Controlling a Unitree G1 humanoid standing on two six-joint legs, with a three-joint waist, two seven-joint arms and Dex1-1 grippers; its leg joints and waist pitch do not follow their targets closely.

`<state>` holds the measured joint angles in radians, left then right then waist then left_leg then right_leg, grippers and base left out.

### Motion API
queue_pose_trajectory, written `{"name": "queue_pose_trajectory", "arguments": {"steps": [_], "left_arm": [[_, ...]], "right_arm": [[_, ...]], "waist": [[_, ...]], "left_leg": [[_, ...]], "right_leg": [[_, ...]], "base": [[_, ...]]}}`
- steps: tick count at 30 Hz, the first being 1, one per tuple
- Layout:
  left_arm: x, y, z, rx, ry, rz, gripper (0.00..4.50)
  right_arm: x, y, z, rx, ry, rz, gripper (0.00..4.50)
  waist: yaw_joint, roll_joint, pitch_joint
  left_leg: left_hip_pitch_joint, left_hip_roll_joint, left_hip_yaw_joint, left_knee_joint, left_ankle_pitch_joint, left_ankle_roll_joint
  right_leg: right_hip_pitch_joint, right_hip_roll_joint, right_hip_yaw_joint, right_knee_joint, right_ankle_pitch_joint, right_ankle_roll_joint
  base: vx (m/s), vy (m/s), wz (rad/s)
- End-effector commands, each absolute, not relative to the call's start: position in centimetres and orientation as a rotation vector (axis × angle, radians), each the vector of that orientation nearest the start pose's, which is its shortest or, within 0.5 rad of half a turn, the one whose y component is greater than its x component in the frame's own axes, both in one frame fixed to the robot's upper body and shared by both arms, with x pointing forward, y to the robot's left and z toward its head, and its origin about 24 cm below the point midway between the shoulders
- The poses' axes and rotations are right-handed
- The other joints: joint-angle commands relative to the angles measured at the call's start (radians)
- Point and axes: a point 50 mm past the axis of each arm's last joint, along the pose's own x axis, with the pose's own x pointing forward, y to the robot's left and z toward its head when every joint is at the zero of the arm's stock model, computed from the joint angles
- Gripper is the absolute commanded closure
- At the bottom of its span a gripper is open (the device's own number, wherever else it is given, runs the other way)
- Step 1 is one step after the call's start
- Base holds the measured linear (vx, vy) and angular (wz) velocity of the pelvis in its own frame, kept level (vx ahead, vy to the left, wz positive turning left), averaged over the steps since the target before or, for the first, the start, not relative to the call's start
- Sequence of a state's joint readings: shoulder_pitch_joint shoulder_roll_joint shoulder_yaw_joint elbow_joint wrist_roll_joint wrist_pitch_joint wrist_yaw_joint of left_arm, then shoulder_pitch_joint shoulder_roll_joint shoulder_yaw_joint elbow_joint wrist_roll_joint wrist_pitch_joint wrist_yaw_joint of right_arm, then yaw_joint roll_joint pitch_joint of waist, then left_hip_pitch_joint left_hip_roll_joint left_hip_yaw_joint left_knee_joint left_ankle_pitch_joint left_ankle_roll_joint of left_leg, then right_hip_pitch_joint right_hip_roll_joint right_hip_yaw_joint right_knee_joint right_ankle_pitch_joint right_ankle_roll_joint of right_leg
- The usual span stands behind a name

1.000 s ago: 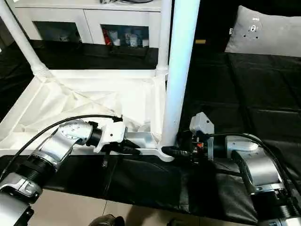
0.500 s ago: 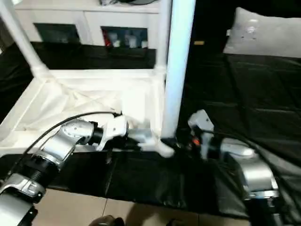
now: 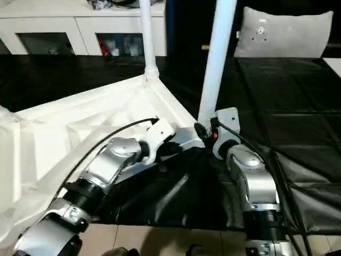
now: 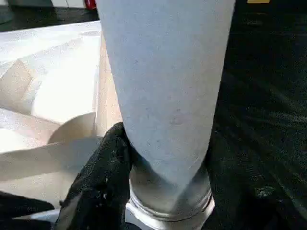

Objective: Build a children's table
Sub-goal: Rotate leg to tighten

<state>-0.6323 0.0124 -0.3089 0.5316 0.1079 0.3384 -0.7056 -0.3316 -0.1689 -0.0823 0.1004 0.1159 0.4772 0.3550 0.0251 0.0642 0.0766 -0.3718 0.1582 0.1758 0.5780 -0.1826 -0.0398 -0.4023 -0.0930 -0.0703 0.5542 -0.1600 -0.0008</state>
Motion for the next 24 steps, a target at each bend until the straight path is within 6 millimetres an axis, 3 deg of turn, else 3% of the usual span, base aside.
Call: {"name": "queue_pose_trajectory", "arguments": {"steps": [1, 6, 13, 19, 24], "left_arm": [[32.0, 0.9, 7.0, 0.314, 0.287, -1.073, 4.50], [32.3, 2.3, 6.9, 0.352, 0.291, -1.065, 4.50], [32.5, 6.2, 6.4, 0.462, 0.307, -1.161, 4.50], [32.0, 7.2, 6.4, 0.497, 0.307, -1.266, 4.50], [31.1, 8.4, 6.3, 0.555, 0.316, -1.447, 4.50]], "right_arm": [[30.4, -12.7, 6.8, 0.102, 0.247, 0.509, 1.78], [30.4, -13.2, 6.9, 0.085, 0.224, 0.537, 1.44], [29.6, -17.0, 7.3, -0.020, 0.220, 0.636, 0.74], [29.5, -18.8, 7.8, -0.073, 0.235, 0.690, 0.34], [28.7, -19.9, 8.1, -0.187, 0.285, 0.870, 0.09]], "waist": [[0.007, -0.019, -0.057], [0.015, -0.021, -0.062], [0.022, -0.017, -0.074], [0.033, -0.018, -0.073], [0.044, -0.018, -0.070]], "left_leg": [[0.005, 0.055, -0.027, -0.081, -0.296, 0.069], [0.003, 0.058, -0.023, -0.076, -0.252, 0.084], [-0.002, 0.060, -0.018, -0.060, -0.126, 0.138], [0.003, 0.064, -0.016, -0.060, -0.141, 0.131], [0.002, 0.066, -0.015, -0.058, -0.153, 0.131]], "right_leg": [[0.039, -0.060, 0.037, -0.082, -0.429, -0.143], [0.044, -0.061, 0.039, -0.068, -0.346, -0.185], [0.053, -0.060, 0.037, -0.044, -0.167, -0.242], [0.052, -0.057, 0.037, -0.041, -0.180, -0.257], [0.048, -0.060, 0.038, -0.040, -0.195, -0.257]], "base": [[0.000, 0.000, 0.00], [0.000, 0.000, 0.00], [0.000, 0.000, 0.00], [0.000, 0.000, 0.00], [0.000, 0.000, 0.00]]}}
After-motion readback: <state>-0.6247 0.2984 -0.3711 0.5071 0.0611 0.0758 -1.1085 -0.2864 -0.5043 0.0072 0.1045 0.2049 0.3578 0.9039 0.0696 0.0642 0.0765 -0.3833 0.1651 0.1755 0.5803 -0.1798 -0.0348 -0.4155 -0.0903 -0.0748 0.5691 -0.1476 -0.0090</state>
